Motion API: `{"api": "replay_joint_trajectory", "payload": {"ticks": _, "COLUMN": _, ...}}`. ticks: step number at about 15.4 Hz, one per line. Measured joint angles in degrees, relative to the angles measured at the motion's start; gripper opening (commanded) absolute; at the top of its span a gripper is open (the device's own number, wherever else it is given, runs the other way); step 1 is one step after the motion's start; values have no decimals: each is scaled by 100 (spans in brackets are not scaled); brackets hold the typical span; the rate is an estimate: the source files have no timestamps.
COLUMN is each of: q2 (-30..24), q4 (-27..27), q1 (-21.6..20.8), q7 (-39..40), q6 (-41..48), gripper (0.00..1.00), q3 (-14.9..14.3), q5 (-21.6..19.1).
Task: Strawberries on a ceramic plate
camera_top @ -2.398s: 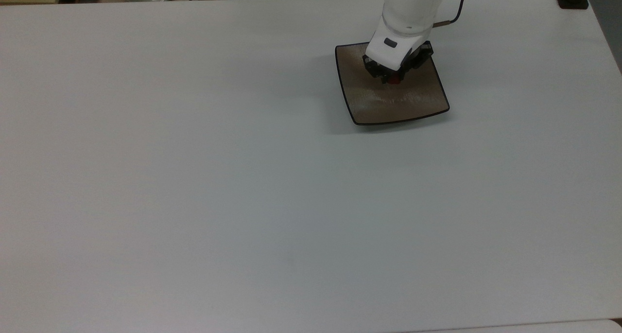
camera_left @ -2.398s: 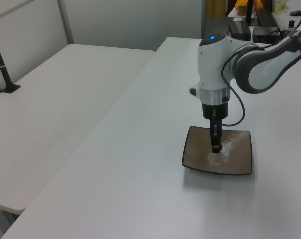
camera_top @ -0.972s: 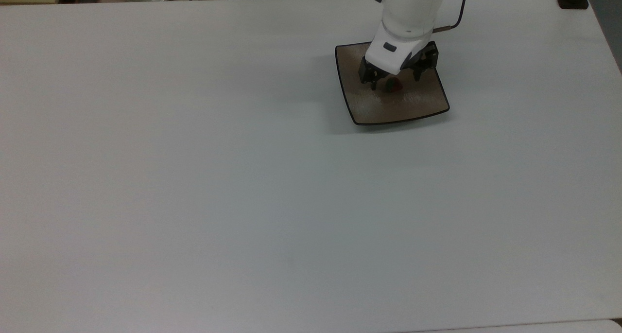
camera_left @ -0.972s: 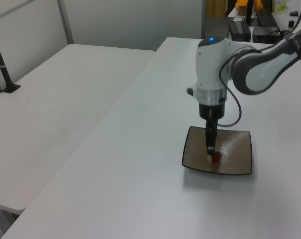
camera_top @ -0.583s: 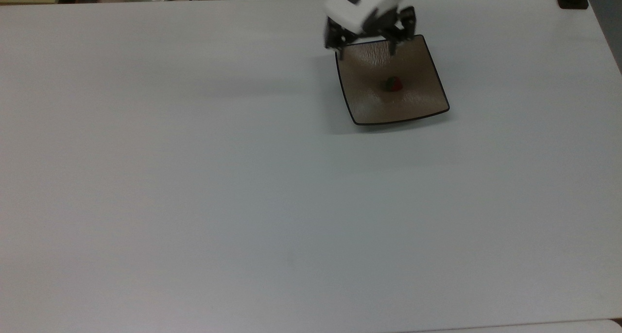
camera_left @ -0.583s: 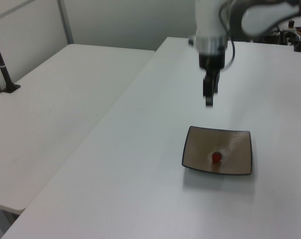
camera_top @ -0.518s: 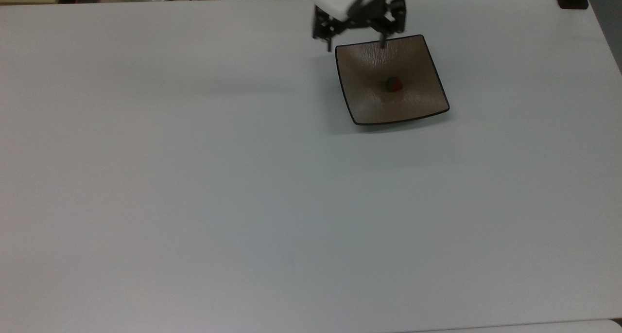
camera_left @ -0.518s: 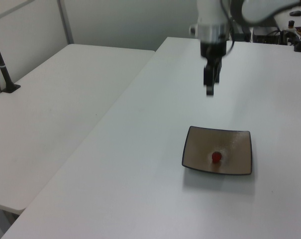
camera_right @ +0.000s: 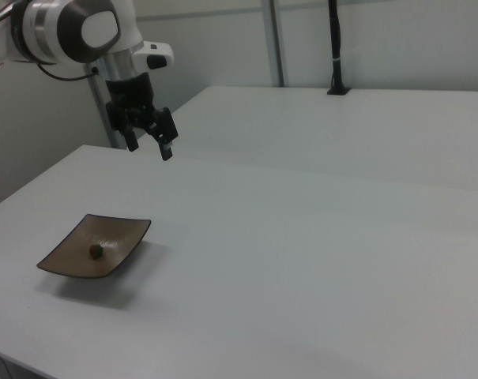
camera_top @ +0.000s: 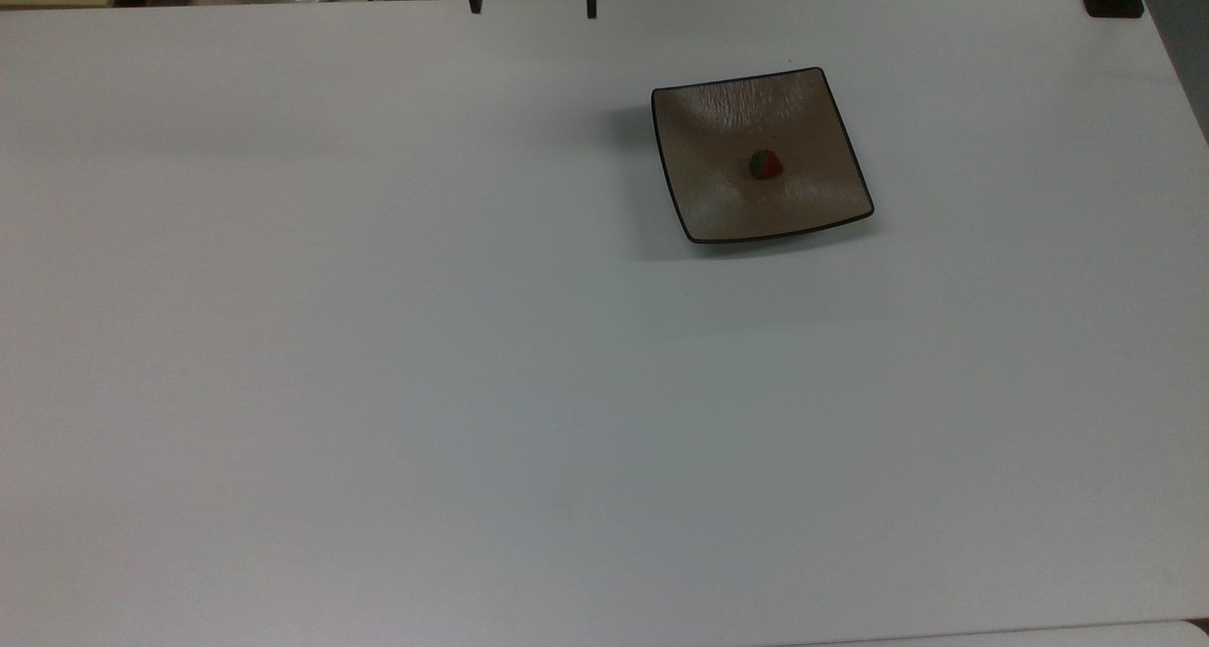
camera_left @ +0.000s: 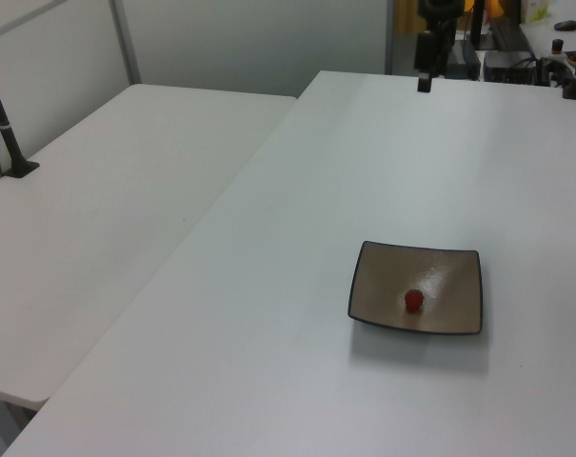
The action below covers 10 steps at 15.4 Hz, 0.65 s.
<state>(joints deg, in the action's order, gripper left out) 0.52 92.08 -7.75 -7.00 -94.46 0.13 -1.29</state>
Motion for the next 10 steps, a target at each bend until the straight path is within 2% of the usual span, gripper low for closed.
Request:
{"api": "replay_joint_trajectory", "payload": {"ticks": 6, "q2": 17, "q4": 54, "q1": 14, "q7": 777, "q6": -182, "gripper": 100, "q3": -67, "q5": -58}}
{"api": "replay_joint_trajectory", "payload": {"ticks": 10, "q2": 28, "q4": 87, "q1": 14, "q7": 854, "q6": -331, "gripper": 100, "q3": -67, "q5": -59}}
